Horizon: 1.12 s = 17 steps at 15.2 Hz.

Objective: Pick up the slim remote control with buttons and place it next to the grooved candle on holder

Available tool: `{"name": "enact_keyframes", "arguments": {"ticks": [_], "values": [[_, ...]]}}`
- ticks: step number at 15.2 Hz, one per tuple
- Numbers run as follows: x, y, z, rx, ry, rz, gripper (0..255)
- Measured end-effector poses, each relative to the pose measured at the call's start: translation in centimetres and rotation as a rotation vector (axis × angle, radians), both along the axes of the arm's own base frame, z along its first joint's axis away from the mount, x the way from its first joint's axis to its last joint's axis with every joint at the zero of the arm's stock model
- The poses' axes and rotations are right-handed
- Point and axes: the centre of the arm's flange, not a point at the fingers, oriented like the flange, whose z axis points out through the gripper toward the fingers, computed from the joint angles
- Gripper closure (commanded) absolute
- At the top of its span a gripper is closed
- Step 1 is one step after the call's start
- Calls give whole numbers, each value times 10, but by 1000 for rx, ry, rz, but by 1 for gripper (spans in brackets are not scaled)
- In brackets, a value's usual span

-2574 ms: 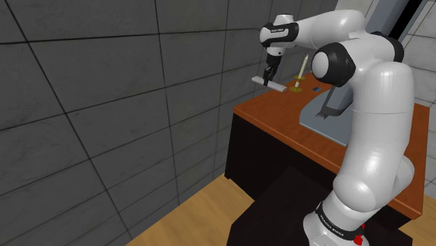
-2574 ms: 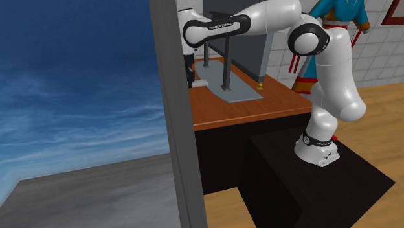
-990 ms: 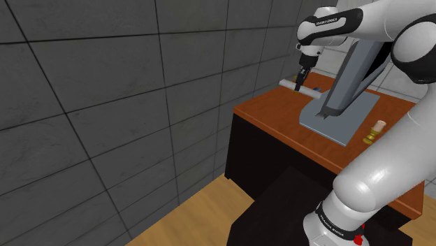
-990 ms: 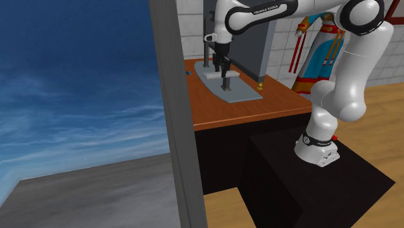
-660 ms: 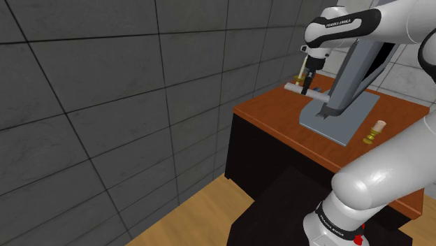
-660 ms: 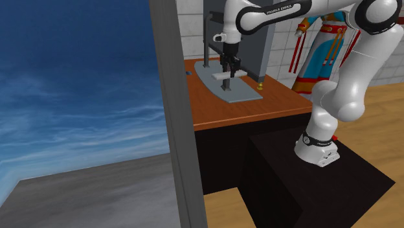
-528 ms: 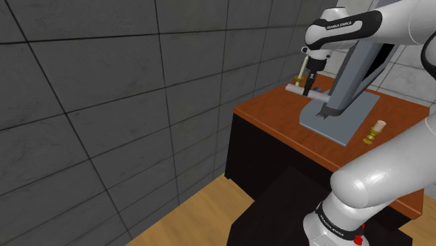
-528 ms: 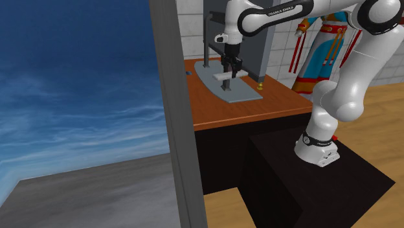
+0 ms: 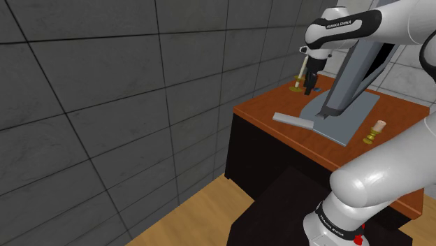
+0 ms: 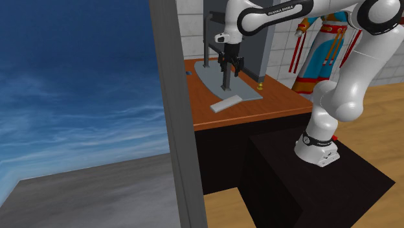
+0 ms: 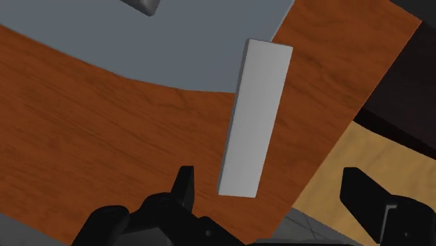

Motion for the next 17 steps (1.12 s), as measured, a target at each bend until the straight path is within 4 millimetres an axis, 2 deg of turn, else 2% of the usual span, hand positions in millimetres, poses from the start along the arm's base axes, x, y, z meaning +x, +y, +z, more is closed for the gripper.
{"name": "enact_keyframes", "arguments": {"ticks": [7,12,13,17], "values": [[9,-7,17,-64,-94,13,0],[8,-9,17,-70,-95,20,0],[8,-9,17,-69,-96,19,255],[7,-8,15,-52,-88,6,255]]}}
